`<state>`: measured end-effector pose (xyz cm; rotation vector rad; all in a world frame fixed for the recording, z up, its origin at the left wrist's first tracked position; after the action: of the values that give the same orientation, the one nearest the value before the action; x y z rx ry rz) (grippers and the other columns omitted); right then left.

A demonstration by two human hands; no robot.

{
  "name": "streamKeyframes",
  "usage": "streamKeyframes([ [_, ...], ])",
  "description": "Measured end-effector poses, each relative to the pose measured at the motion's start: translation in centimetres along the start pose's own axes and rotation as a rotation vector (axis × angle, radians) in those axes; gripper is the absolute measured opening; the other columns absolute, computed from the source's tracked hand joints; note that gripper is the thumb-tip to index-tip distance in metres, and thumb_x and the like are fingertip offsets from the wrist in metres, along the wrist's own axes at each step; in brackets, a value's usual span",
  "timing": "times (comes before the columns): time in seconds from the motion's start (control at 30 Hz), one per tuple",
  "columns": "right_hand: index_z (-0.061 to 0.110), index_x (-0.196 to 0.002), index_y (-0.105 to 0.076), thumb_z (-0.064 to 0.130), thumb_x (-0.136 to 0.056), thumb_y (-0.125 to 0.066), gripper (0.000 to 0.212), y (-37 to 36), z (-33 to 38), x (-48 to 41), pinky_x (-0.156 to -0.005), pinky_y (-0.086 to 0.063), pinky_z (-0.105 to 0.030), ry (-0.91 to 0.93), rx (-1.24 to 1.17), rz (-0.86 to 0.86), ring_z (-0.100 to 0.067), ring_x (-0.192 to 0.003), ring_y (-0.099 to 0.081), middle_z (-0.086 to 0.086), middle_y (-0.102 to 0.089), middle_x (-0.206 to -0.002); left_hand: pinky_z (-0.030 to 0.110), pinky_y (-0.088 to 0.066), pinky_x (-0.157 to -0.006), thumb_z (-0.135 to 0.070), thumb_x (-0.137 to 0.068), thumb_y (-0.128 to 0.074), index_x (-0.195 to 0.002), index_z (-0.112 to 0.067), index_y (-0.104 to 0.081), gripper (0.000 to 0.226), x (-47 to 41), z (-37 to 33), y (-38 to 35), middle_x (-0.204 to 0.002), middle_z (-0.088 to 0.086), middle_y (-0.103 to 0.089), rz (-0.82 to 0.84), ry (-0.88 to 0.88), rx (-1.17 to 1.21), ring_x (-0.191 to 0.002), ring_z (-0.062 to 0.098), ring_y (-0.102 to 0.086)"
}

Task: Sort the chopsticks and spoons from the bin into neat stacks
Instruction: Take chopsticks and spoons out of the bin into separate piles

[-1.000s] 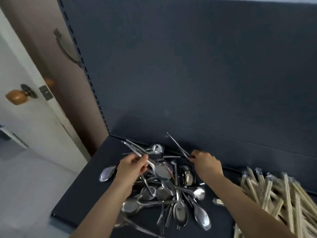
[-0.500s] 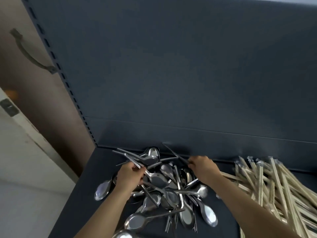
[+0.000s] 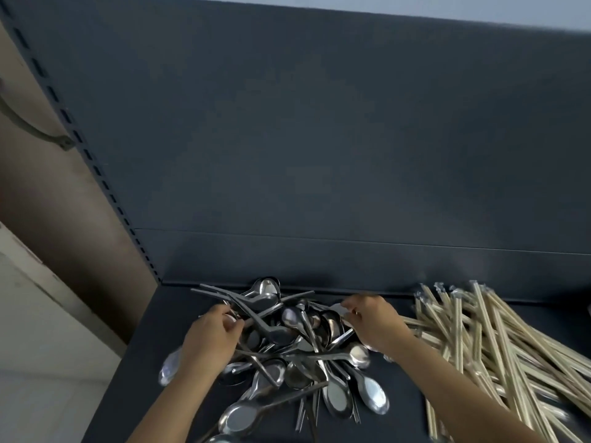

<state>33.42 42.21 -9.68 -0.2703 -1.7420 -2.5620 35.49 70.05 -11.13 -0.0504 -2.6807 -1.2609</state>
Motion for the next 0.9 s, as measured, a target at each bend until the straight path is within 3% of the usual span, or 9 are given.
streamKeyframes([
  [0.1, 0.019, -0.115, -0.063, 0.021, -0.091, -0.053, 0.026, 1.3, -0.6, 1.2, -0.083, -0.048, -0.033, 0.042, -0.027, -0.065, -0.026, -0.104, -0.059, -0.003, -0.062, -0.114, 0.035, -0.052, -0.079, -0.037, -0.089, -0.058, -0.129, -0.022, -0.051, 0.044, 1.1, -1.3, 0.8, -0.114, -0.005, -0.062, -0.106, -0.104, -0.243, -0.105, 0.017, -0.057],
  [0.2, 0.02, -0.131, -0.053, 0.017, -0.091, -0.055, 0.04, 3.4, -1.8, 3.0, -0.089, -0.047, -0.032, 0.084, -0.009, -0.156, -0.022, -0.113, -0.055, -0.001, -0.056, -0.123, 0.034, -0.05, -0.08, -0.04, -0.091, -0.053, -0.132, -0.025, -0.049, 0.044, 2.8, -4.0, 0.9, -0.124, -0.004, -0.056, -0.181, -0.22, -0.47, -0.112, 0.019, -0.051],
  [0.37, 0.02, -0.133, -0.05, 0.019, -0.092, -0.053, 0.041, 7.3, -6.5, 7.9, -0.091, -0.044, -0.031, 0.095, 0.016, -0.269, -0.022, -0.115, -0.053, 0.0, -0.055, -0.124, 0.035, -0.053, -0.061, -0.029, -0.069, -0.08, -0.101, -0.015, -0.069, 0.036, 5.8, -9.5, -2.0, -0.093, 0.003, -0.066, -0.195, -0.419, -0.586, -0.084, 0.027, -0.063],
  [0.7, 0.018, -0.129, -0.055, 0.016, -0.089, -0.058, 0.041, 16.5, -25.6, 24.0, -0.089, -0.044, -0.034, -0.082, 0.032, -0.489, -0.026, -0.112, -0.053, -0.003, -0.059, -0.119, 0.036, -0.054, -0.059, -0.027, -0.063, -0.084, -0.097, -0.018, -0.07, 0.039, 18.9, -25.2, -16.3, -0.091, 0.0, -0.065, -0.16, -0.748, -0.535, -0.079, 0.026, -0.063],
  [0.9, 0.02, -0.132, -0.051, 0.019, -0.095, -0.05, 0.037, 20.1, -37.0, 33.6, -0.091, -0.043, -0.033, -0.265, 0.02, -0.535, -0.023, -0.115, -0.05, 0.0, -0.054, -0.124, 0.032, -0.053, -0.067, -0.034, -0.076, -0.074, -0.109, -0.023, -0.067, 0.035, 27.2, -35.4, -24.5, -0.1, -0.005, -0.066, -0.075, -0.874, -0.411, -0.088, 0.02, -0.064],
])
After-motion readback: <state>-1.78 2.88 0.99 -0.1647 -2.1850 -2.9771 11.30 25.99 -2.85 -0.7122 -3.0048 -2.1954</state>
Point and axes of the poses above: each hand's wrist, its own x-axis away from the middle knuckle, its own y-axis out of the back of the hand, z = x × y, the point moved 4 cm from there along -x, towards the middle knuckle
